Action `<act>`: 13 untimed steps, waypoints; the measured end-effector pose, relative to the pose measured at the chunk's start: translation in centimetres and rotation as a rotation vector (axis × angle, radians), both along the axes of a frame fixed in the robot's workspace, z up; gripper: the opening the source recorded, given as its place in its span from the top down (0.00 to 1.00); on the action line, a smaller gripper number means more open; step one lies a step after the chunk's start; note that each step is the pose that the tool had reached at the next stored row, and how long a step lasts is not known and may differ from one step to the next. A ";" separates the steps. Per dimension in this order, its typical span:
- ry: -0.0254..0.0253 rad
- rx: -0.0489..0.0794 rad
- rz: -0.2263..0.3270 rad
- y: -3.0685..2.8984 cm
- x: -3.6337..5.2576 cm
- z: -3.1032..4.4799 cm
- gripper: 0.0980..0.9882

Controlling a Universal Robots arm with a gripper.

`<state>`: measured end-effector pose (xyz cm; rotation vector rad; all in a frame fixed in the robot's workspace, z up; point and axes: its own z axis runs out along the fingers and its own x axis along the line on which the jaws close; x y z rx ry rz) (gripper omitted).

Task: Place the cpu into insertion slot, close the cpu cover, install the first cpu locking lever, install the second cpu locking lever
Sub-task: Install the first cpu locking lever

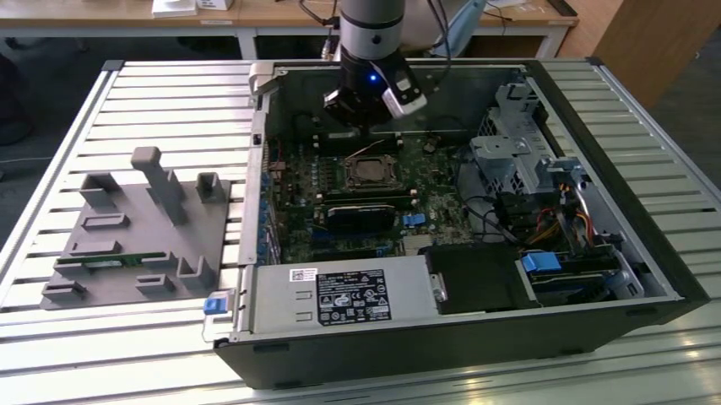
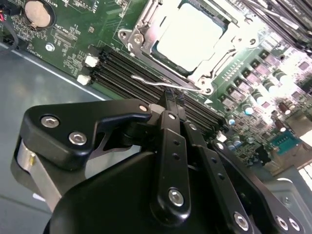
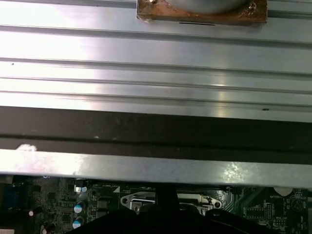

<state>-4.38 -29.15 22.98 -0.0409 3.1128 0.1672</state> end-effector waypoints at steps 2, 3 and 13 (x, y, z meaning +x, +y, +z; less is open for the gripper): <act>0.0000 0.000 0.000 0.01 0.11 -0.15 0.97; 0.0000 0.000 0.000 0.01 0.15 -0.21 0.97; 0.0000 0.000 -0.001 0.12 0.50 -0.80 0.97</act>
